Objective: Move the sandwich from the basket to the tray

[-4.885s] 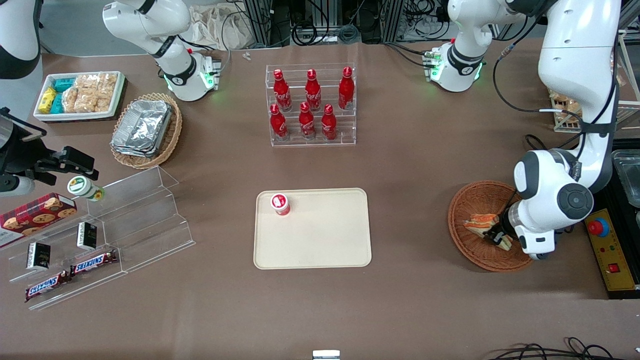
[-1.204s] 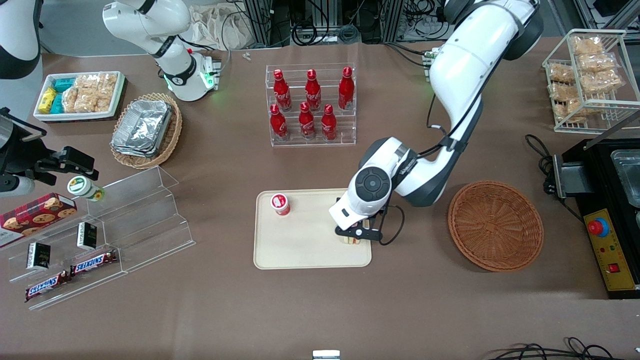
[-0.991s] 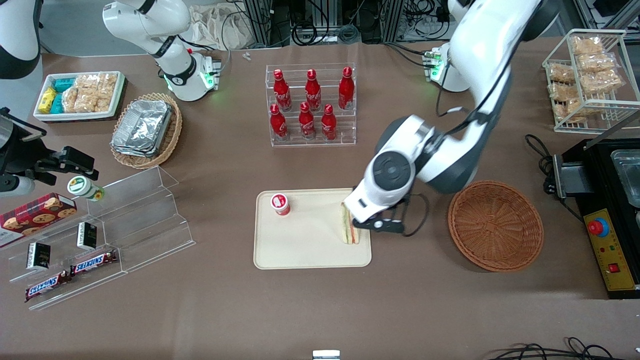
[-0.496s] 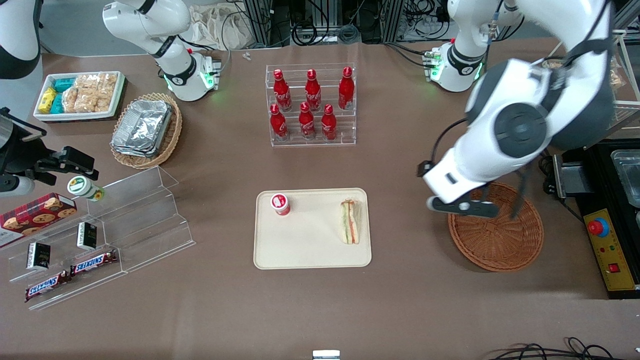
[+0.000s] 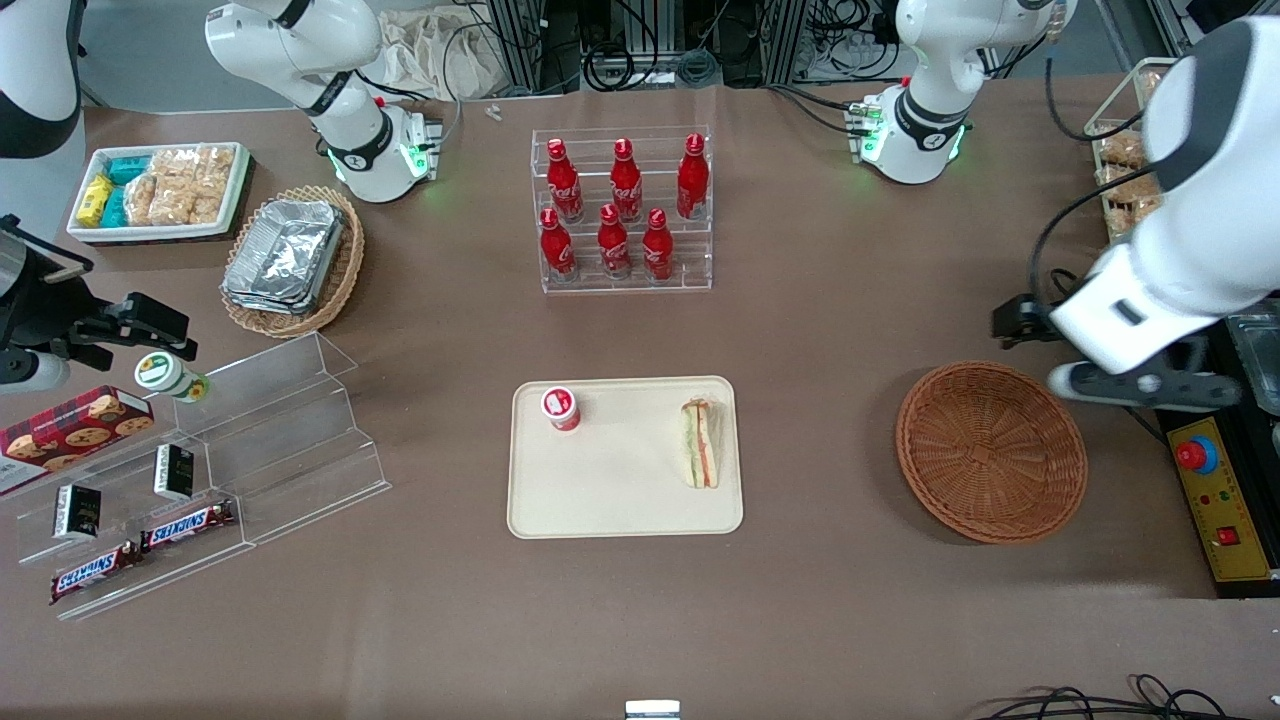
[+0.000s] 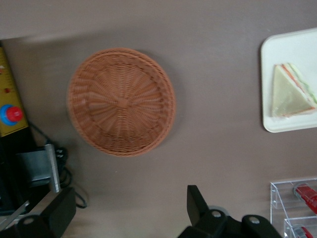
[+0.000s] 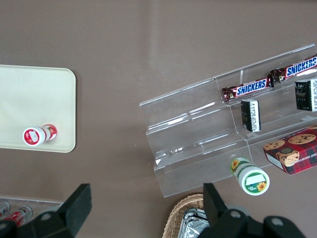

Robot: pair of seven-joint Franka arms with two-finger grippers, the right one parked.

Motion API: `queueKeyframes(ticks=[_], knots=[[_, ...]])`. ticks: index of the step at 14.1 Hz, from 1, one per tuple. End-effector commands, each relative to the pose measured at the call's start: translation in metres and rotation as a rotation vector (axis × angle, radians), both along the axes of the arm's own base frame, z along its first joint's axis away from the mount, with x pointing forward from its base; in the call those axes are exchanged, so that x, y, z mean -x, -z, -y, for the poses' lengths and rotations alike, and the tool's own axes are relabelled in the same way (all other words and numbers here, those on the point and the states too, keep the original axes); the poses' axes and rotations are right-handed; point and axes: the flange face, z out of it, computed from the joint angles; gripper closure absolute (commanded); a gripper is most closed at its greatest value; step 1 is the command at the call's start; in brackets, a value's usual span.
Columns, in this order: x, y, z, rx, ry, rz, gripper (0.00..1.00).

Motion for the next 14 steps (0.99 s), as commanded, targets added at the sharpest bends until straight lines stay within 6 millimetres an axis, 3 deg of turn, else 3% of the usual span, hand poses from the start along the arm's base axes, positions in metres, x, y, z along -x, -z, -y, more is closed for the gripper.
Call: queueKeyframes(ticks=[1,2,12,14], knots=[[0.016,-0.017,-0.031,-0.012,-0.036,-0.003,0.01],[0.016,-0.018,-0.042,-0.01,-0.055,-0.008,0.01],[0.019,-0.026,-0.064,-0.01,-0.093,0.003,0.0],[0.022,-0.03,-0.078,-0.017,-0.041,0.002,0.0]])
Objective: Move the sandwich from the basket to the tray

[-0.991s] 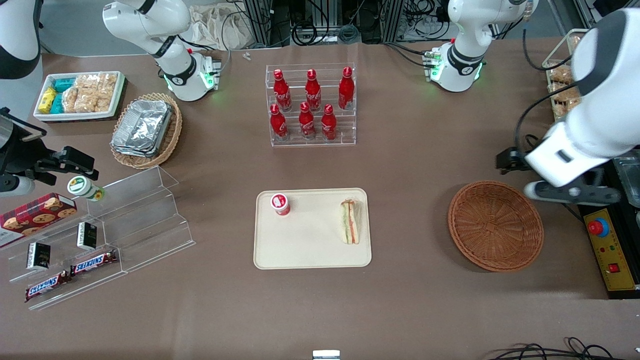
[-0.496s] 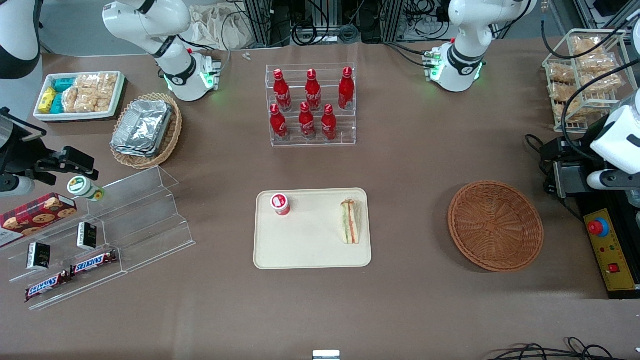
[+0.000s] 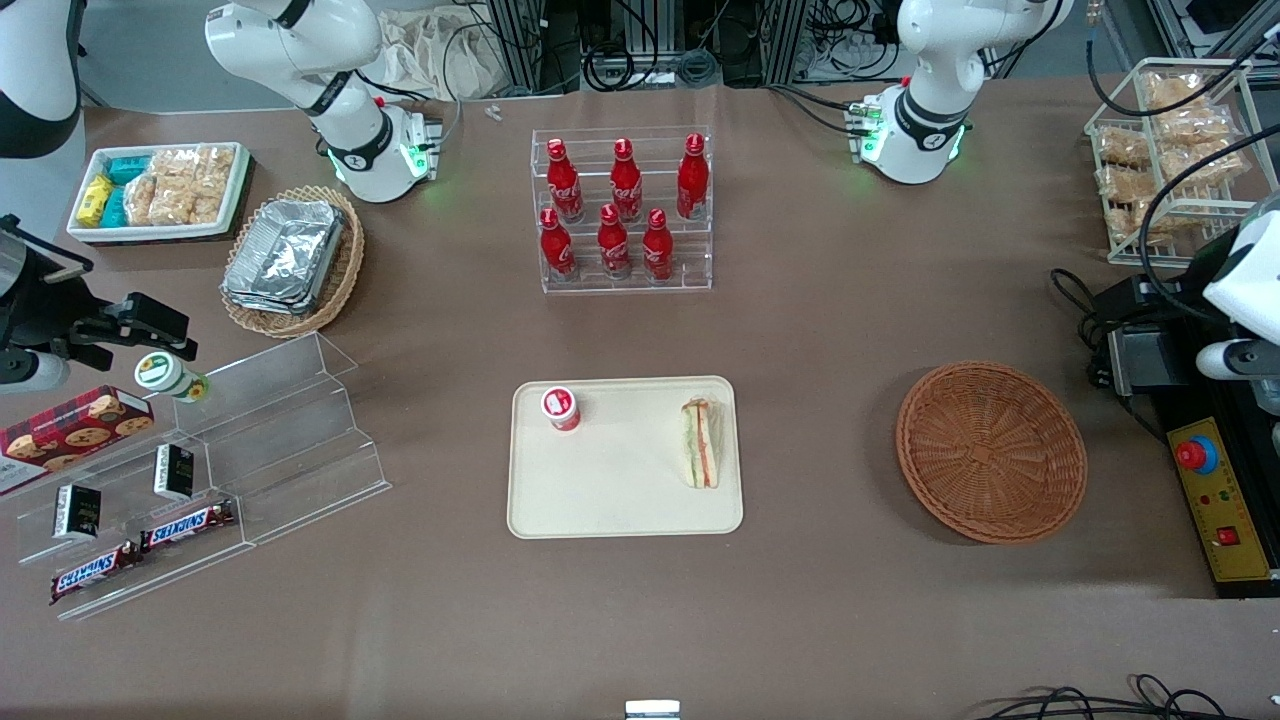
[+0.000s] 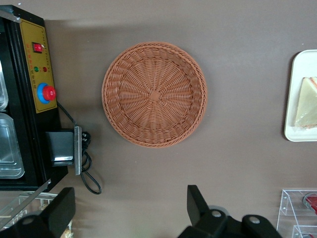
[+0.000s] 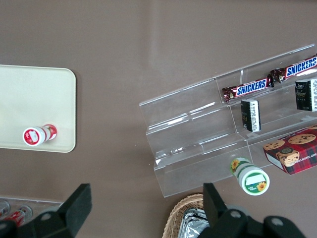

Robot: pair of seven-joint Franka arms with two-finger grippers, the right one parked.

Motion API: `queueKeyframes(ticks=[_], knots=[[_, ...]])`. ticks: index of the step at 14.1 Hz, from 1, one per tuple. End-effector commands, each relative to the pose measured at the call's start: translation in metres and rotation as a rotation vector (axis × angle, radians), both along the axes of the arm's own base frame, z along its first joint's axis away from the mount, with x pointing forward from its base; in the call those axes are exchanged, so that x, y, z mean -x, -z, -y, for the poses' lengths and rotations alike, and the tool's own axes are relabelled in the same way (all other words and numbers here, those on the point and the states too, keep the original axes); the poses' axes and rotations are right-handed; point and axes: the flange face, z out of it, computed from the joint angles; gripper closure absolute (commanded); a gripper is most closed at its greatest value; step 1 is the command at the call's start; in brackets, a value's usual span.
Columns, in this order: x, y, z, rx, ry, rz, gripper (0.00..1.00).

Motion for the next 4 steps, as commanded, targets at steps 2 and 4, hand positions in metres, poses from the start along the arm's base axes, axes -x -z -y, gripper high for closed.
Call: queueKeyframes(ticks=[2,4], knots=[[0.0135,-0.0113,-0.0173,0.004,0.047,-0.006,0.0],[0.0134,-0.0114,-0.0151,0.014,0.035,-0.004,0.0]])
